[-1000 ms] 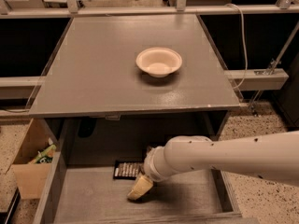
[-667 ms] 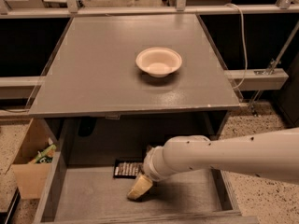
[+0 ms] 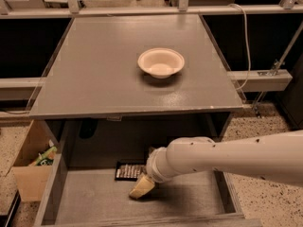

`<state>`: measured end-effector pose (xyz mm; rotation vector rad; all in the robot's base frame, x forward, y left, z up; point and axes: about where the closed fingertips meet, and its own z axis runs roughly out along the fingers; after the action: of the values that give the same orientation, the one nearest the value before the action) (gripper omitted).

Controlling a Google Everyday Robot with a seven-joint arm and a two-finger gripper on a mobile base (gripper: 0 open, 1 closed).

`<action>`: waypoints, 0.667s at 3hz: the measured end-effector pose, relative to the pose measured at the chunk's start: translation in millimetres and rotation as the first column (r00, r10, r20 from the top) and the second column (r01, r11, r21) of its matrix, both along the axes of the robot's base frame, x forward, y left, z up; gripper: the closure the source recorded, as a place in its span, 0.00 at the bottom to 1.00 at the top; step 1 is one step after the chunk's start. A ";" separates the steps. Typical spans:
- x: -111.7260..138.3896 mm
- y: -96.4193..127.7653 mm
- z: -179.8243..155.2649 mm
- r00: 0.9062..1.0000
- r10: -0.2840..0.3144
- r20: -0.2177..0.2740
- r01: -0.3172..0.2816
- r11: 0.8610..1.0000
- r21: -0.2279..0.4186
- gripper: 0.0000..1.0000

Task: Pick rxbar chocolate from top drawer and place on counter

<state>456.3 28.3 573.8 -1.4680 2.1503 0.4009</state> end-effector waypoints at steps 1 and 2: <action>0.0 0.0 0.0 1.000 0.000 0.000 0.000 1.000 0.000 0.66; 0.0 0.0 0.0 1.000 0.000 0.000 0.000 1.000 0.000 0.89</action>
Offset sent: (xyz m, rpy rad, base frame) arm 0.0000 0.0000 0.0000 0.0000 0.0000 0.0000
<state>456.3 28.4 573.8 -1.4680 2.1503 0.4009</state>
